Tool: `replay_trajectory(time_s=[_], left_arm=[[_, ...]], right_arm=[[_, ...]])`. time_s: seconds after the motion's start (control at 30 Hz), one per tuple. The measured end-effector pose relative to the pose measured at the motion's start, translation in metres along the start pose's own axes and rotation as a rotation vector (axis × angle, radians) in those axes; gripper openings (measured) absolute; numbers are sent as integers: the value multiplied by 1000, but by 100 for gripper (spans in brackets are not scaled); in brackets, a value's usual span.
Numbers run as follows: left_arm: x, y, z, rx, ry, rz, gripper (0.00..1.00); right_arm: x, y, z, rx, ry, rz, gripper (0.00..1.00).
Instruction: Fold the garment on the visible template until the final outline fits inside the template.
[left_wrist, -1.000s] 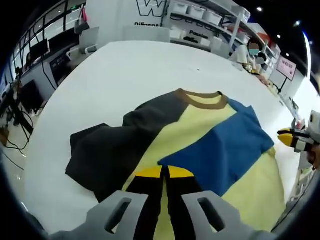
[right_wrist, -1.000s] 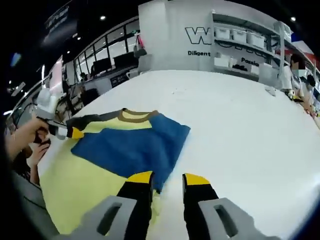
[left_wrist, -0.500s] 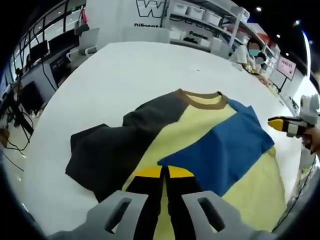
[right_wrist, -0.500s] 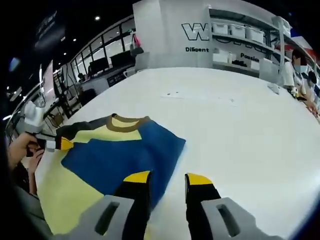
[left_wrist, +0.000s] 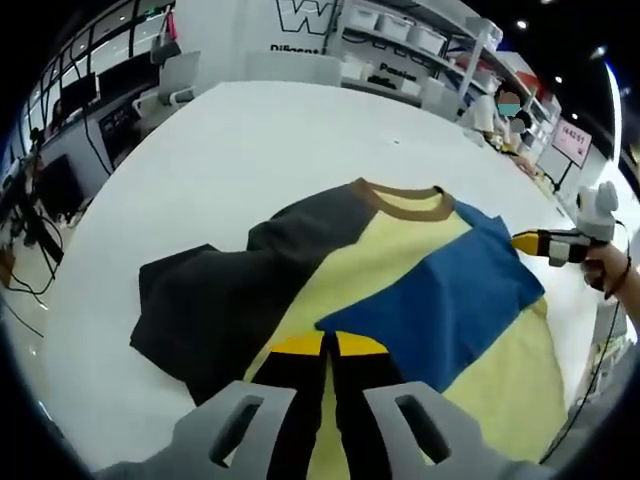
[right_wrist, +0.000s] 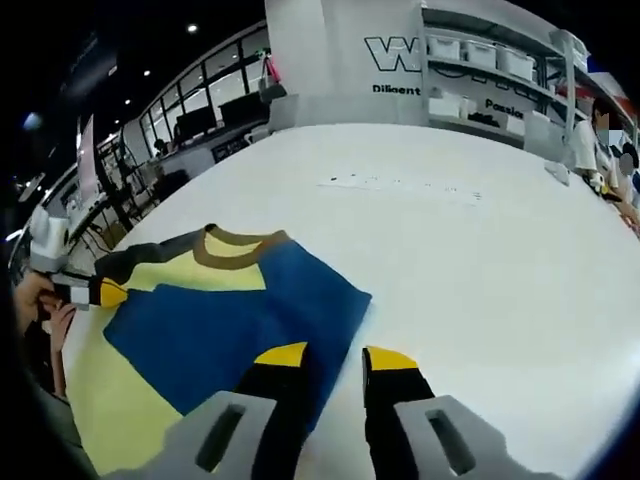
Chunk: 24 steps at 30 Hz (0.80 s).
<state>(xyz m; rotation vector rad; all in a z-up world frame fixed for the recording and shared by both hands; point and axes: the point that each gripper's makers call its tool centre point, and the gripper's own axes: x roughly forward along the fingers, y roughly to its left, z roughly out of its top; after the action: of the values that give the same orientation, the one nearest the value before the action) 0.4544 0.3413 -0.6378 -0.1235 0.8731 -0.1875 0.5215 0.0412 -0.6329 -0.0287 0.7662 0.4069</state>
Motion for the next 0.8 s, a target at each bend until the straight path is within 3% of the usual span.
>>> replay_trajectory(time_s=[0.13,0.23,0.3,0.47,0.8], left_arm=[[0,0,0,0,-4,-5,0],[0,0,0,12,-6,-8,0],[0,-1,0,35,-7,-4,0],[0,-1,1,75,-2,15,0],[0,0,0,75,-1,12,0]], right_arm=[[3,1,-3,-42,14,1,0],[3,-3,-4,-176,36,-14,0],[5,-2,1,-215,17,-19,0],[5,-11,6,-164,-3,-48,0],[9,-17,5,-74,-33,-52,0]])
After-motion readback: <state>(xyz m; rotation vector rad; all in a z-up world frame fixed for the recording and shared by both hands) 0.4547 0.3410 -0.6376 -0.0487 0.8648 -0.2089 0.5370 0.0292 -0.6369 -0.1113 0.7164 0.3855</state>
